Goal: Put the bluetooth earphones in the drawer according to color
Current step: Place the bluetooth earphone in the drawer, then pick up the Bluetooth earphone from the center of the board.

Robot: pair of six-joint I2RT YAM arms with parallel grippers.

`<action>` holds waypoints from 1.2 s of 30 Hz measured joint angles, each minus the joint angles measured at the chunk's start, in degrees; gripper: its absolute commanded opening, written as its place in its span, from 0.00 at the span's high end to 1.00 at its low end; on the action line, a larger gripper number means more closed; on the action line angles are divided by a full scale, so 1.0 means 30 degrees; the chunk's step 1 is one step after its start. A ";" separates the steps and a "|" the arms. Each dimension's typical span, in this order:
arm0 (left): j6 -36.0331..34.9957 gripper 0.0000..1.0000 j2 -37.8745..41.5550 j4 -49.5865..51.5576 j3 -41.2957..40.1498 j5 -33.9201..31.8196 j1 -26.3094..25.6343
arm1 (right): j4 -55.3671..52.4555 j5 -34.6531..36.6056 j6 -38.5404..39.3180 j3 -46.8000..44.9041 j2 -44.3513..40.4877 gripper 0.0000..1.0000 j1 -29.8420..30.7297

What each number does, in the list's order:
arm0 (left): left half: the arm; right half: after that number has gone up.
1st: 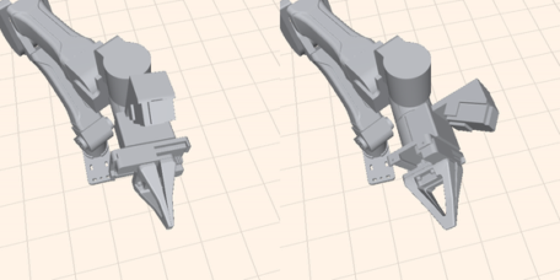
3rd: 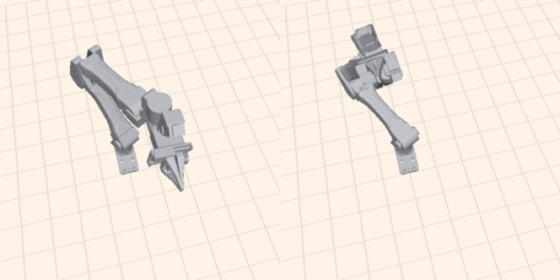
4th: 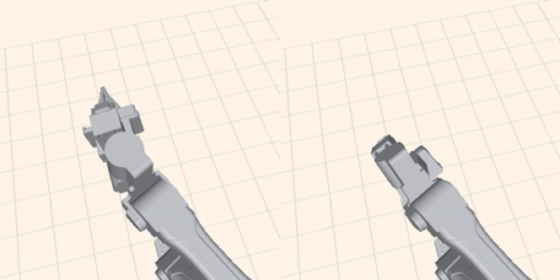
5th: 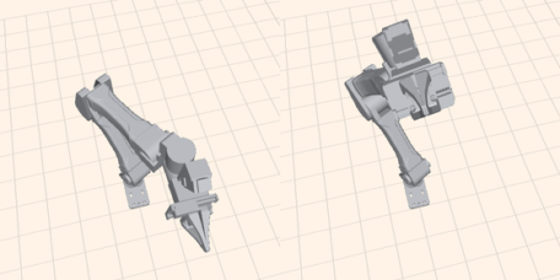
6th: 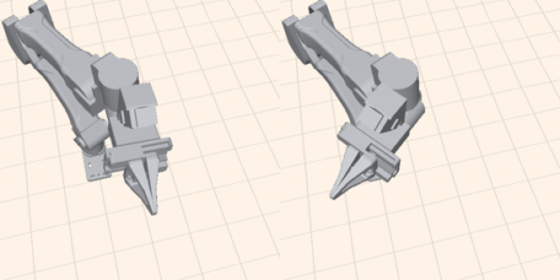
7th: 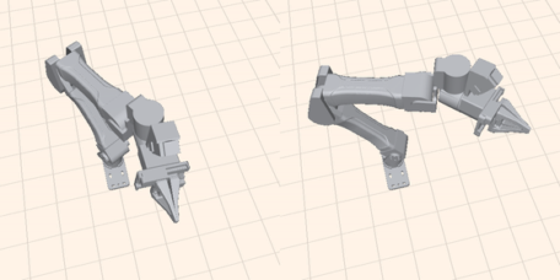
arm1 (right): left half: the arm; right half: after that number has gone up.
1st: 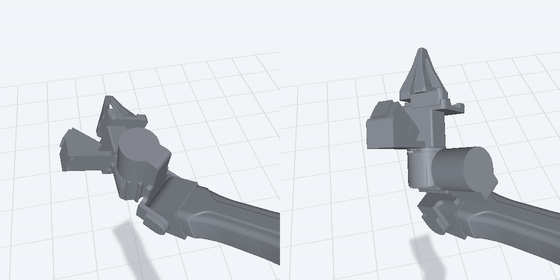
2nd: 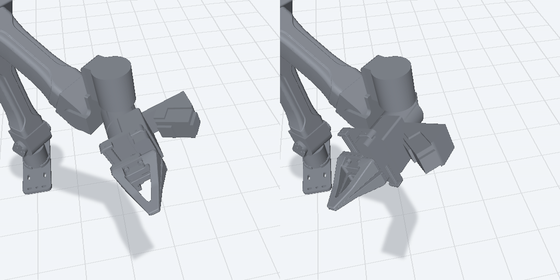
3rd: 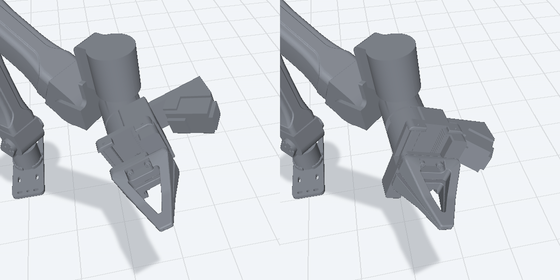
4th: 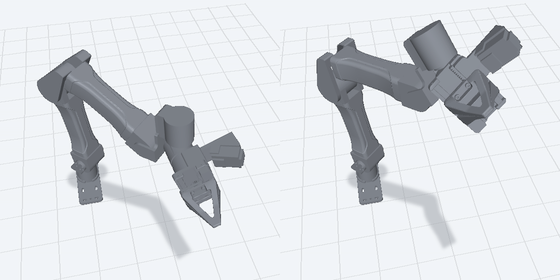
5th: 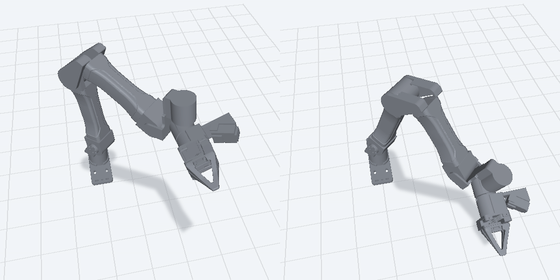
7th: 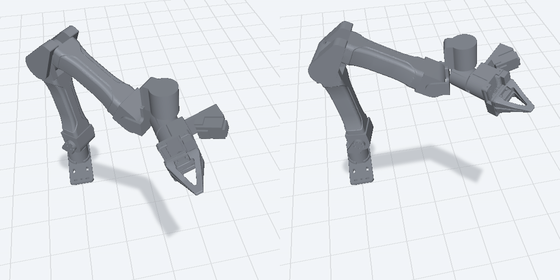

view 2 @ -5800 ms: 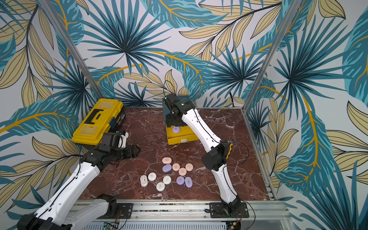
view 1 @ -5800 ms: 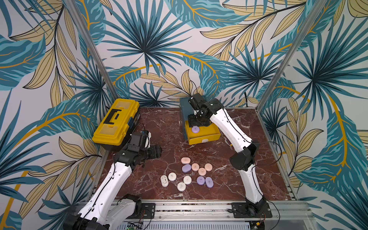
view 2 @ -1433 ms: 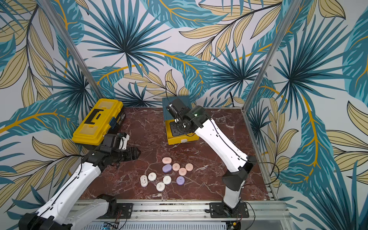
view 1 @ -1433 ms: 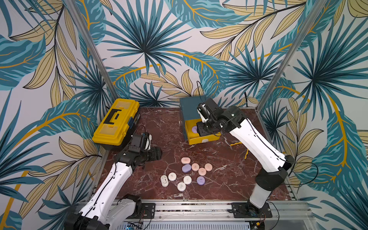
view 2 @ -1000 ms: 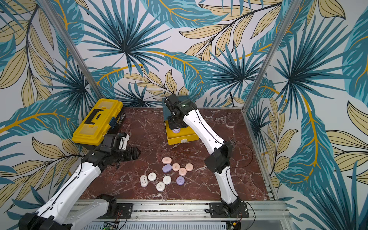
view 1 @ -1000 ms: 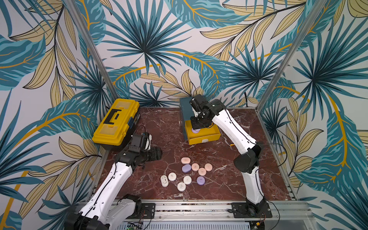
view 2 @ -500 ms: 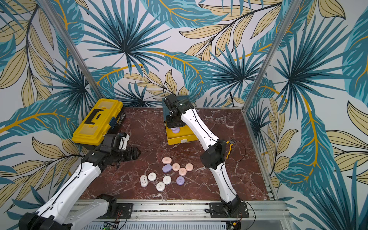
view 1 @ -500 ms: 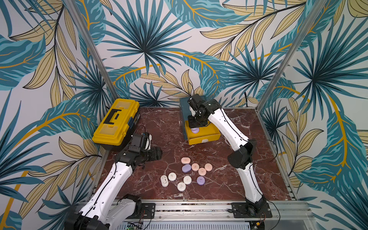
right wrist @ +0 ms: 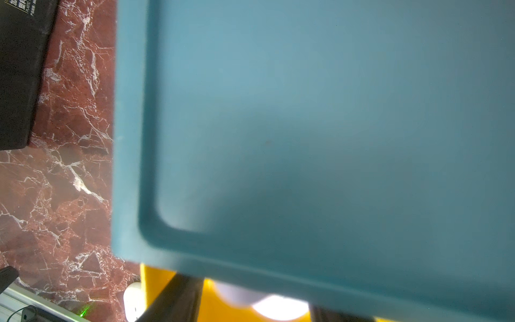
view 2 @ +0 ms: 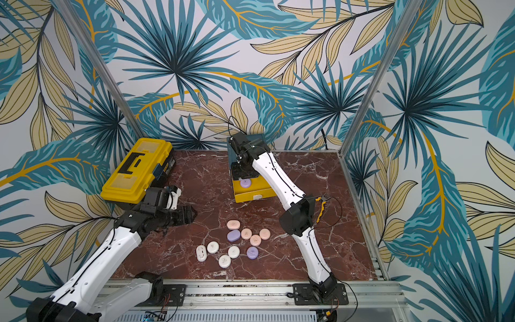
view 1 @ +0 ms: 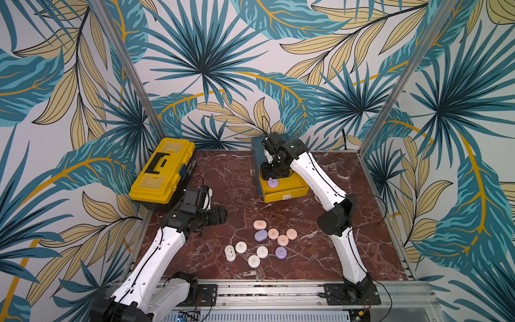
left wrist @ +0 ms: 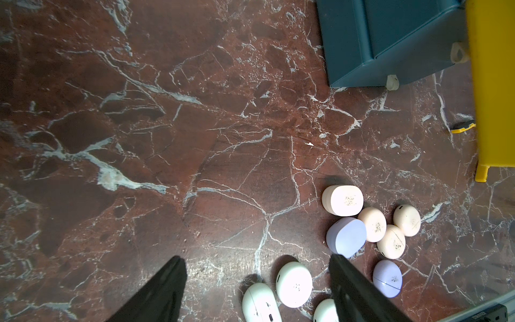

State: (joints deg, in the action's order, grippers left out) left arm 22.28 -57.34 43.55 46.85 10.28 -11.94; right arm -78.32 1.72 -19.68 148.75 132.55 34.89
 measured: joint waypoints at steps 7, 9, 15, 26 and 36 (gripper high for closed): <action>0.0000 0.15 0.0000 0.0000 0.0000 -0.0015 0.0000 | -0.0466 0.0495 0.0087 0.0000 -0.0896 0.36 0.0000; 0.0000 0.15 0.0000 0.0000 0.0000 -0.0015 0.0000 | -0.0554 0.0619 0.0146 0.0000 -0.1282 0.38 0.0000; 0.0000 0.15 0.0000 0.0022 0.0000 -0.0015 0.0000 | -0.0911 0.0787 0.0211 -0.0007 -0.1647 0.40 0.0015; 0.0000 0.15 0.0015 0.0466 0.0007 -0.0095 0.0000 | 0.0131 0.2375 0.0066 -0.6747 -0.9690 0.36 0.2251; 0.0000 0.15 0.0029 0.0452 0.0007 -0.0051 0.0000 | 0.2419 0.2528 -0.3009 -2.2440 -1.9555 0.35 0.5668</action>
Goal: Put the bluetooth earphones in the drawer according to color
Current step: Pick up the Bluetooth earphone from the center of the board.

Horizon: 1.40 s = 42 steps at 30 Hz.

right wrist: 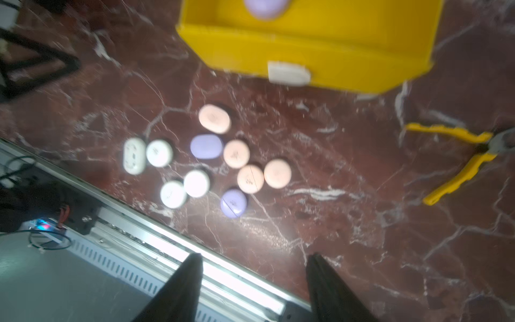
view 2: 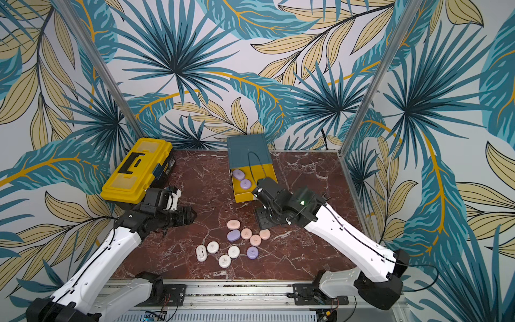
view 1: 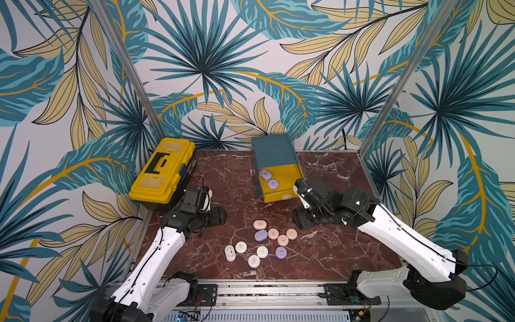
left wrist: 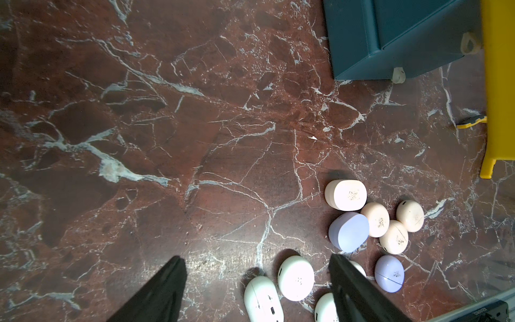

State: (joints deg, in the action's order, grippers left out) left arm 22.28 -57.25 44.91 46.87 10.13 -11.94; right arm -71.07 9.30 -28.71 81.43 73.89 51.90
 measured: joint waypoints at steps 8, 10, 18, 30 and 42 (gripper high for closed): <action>0.0007 0.15 0.0000 -0.0044 0.0000 0.0058 0.0000 | 0.3104 -0.0845 -0.3461 -0.6666 0.0568 0.28 0.2091; 0.0022 0.15 0.0000 -0.0051 0.0000 0.0066 0.0000 | 0.3963 -0.1056 -0.4022 -0.7009 0.1260 0.27 0.2390; 0.0036 0.15 0.0131 -0.0058 -0.0022 0.0124 0.0000 | 0.7169 -0.1807 -0.5085 -0.7249 0.4772 0.26 0.3140; 0.0058 0.15 0.0262 -0.0175 -0.0255 0.0131 0.0000 | 0.9020 -0.2135 -0.6069 -0.7249 0.6645 0.26 0.3395; 0.0036 0.15 0.0357 -0.0262 -0.0561 0.0219 0.0000 | 0.9384 -0.2040 -0.6433 -0.7497 0.7592 0.25 0.3439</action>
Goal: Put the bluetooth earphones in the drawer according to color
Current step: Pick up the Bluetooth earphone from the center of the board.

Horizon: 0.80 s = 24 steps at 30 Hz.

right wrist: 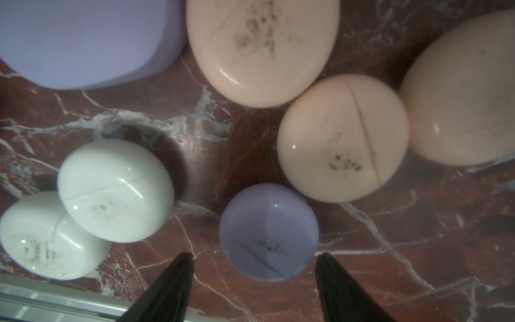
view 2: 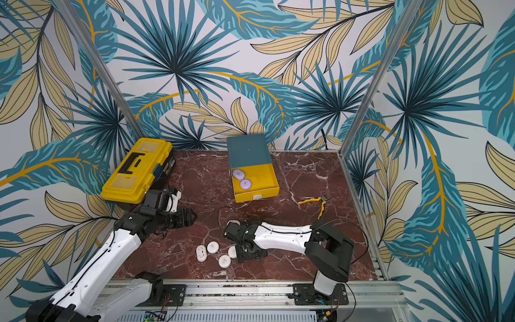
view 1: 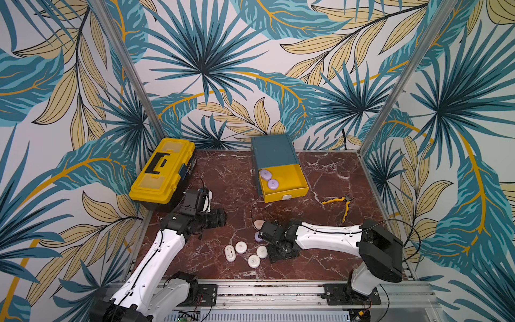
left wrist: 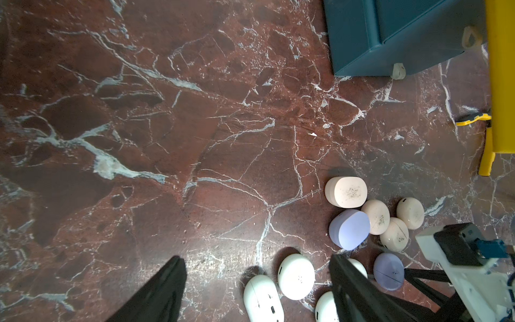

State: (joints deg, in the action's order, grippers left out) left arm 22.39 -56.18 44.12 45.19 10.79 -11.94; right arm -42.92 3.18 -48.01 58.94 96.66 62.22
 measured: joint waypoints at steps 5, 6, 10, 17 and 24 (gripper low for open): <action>0.0000 0.14 -0.0022 -0.0437 -0.0248 -0.0007 0.0000 | 0.0109 0.0022 0.0000 -0.0138 0.0000 0.24 0.0000; -0.0007 0.14 -0.0022 -0.0474 -0.0306 -0.0007 0.0000 | 0.0160 0.0036 0.0000 -0.0189 0.0000 0.24 0.0000; -0.0007 0.14 0.0000 -0.0663 -0.0488 0.0015 0.0000 | 0.0226 0.0124 0.0000 -0.0328 0.0000 0.23 0.0007; -0.0022 0.14 0.0000 -0.0940 -0.0525 0.0146 0.0000 | 0.0459 0.0146 0.0000 -0.0335 0.0066 0.23 0.0007; -0.0029 0.14 0.0000 -0.1064 -0.0699 0.0233 0.0000 | 0.0736 0.0138 0.0007 -0.0335 0.0415 0.22 -0.0044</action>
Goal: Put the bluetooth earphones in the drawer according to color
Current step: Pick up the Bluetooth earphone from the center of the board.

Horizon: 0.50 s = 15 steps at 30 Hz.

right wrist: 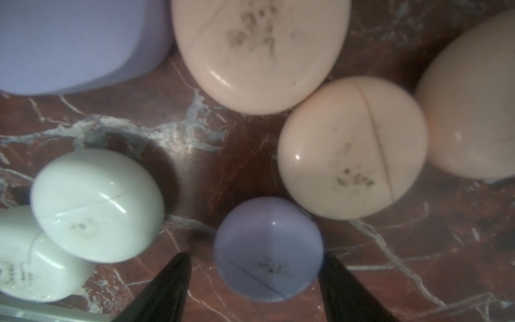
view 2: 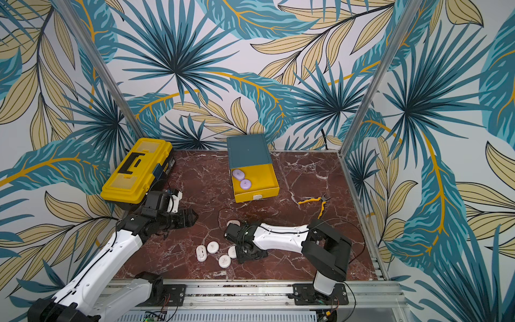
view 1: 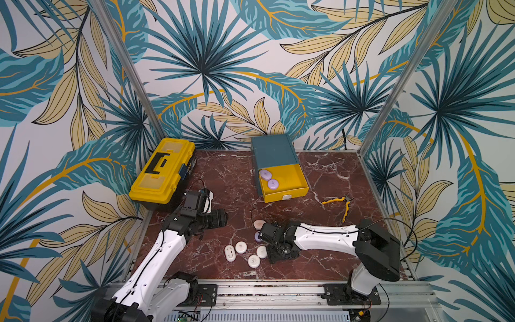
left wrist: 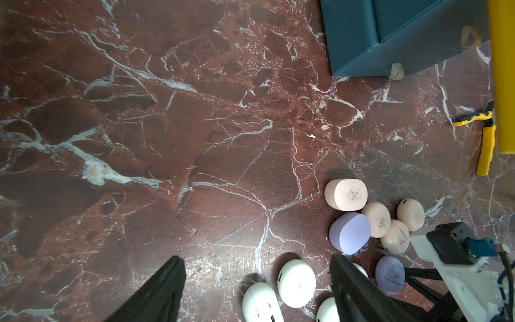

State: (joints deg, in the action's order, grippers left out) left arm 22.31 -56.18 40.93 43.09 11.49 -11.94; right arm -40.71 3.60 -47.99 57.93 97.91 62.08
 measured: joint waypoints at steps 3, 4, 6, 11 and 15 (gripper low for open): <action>0.0000 0.14 -0.0007 -0.0015 0.0000 0.0036 0.0000 | 0.0022 0.0000 0.0000 0.0000 0.0146 0.22 -0.0146; 0.0000 0.14 -0.0007 -0.0015 0.0000 0.0044 0.0000 | 0.0036 0.0000 0.0000 0.0000 0.0219 0.22 -0.0204; -0.0007 0.14 -0.0007 -0.0015 0.0000 0.0058 0.0000 | 0.0044 0.0000 0.0000 0.0000 0.0299 0.23 -0.0313; -0.0007 0.14 -0.0007 -0.0022 0.0000 0.0109 0.0000 | 0.0044 0.0022 0.0138 0.0007 0.0299 0.26 -0.0685; -0.0007 0.14 -0.0007 -0.0022 0.0000 0.0117 0.0000 | -0.0080 0.0146 0.0291 0.0182 0.0488 0.29 -0.0780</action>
State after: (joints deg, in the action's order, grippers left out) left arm 22.28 -56.21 40.86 43.09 11.84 -11.94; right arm -40.95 4.03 -47.11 58.48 99.37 59.75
